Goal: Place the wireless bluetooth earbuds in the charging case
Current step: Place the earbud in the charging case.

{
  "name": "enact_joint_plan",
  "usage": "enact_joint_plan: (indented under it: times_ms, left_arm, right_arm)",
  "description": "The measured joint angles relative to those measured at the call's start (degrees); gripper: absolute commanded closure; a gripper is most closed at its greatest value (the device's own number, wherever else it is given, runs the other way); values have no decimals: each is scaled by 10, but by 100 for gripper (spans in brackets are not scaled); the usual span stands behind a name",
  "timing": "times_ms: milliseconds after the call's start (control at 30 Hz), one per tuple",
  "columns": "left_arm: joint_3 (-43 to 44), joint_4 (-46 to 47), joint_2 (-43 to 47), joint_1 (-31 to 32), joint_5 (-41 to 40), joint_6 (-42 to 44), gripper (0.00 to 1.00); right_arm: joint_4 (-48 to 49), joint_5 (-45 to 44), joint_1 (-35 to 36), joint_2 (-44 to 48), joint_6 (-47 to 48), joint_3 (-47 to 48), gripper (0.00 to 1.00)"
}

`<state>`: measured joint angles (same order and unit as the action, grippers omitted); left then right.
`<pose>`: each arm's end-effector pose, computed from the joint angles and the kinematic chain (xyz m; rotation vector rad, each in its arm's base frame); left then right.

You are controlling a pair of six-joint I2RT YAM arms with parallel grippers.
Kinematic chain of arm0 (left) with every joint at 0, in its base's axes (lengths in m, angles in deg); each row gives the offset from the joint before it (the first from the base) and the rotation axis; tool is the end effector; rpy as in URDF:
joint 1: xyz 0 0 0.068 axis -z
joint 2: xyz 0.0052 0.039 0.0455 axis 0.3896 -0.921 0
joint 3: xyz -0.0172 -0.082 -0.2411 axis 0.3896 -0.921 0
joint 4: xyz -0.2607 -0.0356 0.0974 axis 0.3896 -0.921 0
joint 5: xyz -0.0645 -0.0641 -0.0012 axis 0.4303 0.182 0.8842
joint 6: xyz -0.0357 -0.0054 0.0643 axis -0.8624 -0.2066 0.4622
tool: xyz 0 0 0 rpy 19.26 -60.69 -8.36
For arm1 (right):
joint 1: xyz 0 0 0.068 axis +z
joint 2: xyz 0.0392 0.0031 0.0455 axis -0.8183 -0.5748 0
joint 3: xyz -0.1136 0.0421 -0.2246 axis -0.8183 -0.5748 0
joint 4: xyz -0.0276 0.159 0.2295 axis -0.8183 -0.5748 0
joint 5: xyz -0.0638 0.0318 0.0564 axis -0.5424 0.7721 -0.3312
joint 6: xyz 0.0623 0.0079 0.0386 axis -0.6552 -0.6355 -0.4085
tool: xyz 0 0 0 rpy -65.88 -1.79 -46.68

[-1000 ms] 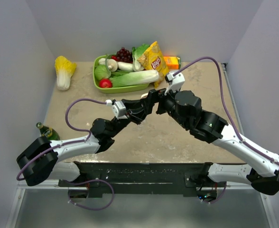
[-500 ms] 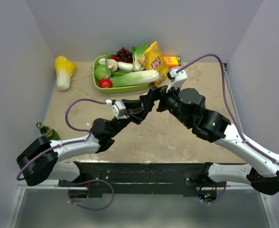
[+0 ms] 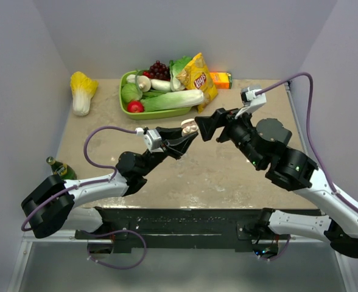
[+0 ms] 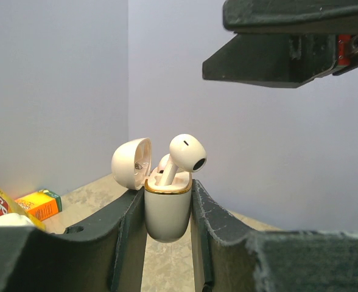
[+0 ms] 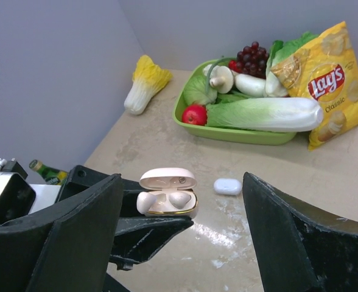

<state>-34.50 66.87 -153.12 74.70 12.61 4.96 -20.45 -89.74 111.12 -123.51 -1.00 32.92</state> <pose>0.1870 -0.2449 0.2905 0.4493 0.9772 -1.0148 0.1601 0.1917 0.4604 -0.1603 1.6323 0.6797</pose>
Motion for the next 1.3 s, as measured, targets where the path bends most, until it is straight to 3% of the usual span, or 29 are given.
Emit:
enact_joint_plan:
  times_ms: [167,267,300,400,1300]
  left_arm:
    - [0,0,0,0,0,0,100]
    - [-1,0,0,0,0,1,100]
    - [-1,0,0,0,-1,1,100]
    - [-1,0,0,0,-2,1,100]
    - [-11,0,0,0,-12,0,100]
  right_arm:
    - [2,-16,0,21,3,-2,35]
    - [0,-23,0,21,7,-10,59]
    - [-2,-23,0,21,8,-13,75]
    - [-9,-22,0,20,12,-21,100]
    - [-23,119,0,-16,26,-28,100]
